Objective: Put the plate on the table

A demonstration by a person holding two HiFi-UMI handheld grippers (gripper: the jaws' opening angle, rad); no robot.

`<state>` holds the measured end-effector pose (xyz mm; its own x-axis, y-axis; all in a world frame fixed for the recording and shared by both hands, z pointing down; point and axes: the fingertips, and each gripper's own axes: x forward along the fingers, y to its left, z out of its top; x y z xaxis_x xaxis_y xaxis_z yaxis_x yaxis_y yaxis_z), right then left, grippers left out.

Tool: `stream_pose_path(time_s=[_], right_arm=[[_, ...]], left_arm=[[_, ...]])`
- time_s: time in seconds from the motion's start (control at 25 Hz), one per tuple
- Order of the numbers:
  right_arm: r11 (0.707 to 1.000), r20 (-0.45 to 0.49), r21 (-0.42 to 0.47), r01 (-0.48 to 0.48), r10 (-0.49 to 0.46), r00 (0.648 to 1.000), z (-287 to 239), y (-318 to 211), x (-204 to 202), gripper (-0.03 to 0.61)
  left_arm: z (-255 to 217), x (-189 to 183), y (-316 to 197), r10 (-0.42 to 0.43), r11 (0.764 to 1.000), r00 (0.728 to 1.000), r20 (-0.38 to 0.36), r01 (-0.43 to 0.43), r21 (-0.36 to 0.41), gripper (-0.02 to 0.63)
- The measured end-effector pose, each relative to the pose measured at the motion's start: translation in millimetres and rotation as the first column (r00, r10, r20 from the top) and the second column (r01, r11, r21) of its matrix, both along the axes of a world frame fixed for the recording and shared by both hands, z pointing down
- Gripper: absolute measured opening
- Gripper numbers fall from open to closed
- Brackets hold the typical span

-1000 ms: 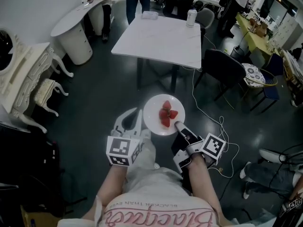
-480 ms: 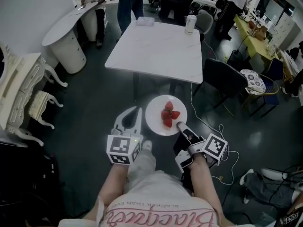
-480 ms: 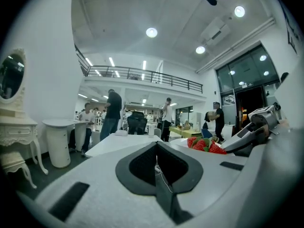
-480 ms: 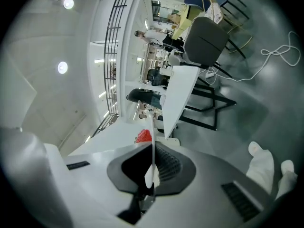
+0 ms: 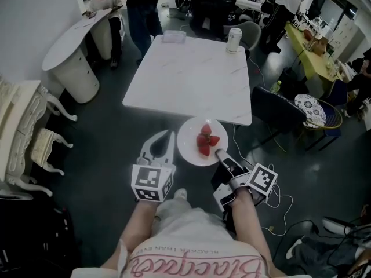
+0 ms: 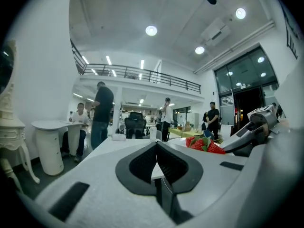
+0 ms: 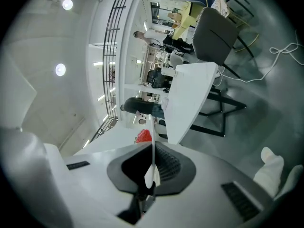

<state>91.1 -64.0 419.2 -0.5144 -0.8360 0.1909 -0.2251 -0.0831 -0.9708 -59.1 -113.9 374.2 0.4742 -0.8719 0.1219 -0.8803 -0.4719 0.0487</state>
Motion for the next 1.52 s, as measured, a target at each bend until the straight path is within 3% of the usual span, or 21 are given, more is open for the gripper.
stream_pose_path(time_s=[0.36,0.64,1.08,1.52], right_arm=[[1.0,0.003,-0.001,-0.021,0.021,1.0,4.6,-100.9,-10.1,0.011],[0.999,-0.002,-0.036,-0.028,0.028,1.0,13.5,-147.5,-15.3,0.011],[0.998,-0.017,-0.057,-0.039,0.038,0.999,30.3,-240.1,1.8,0.011],[0.995,-0.046,-0.101,-0.009,0.004,0.999,48.4,-361.2,27.5,0.011]], left_arm=[[2.7,-4.0,-100.2,0.033,0.999,0.999,0.007,-0.033,0.003,0.005],[15.5,-5.2,-150.1,0.044,0.999,0.999,-0.015,-0.045,-0.024,0.005],[34.3,1.5,-235.2,0.036,0.998,0.999,-0.017,-0.037,-0.047,0.005],[46.7,20.9,-360.2,0.033,0.997,0.999,0.018,-0.032,-0.076,0.005]])
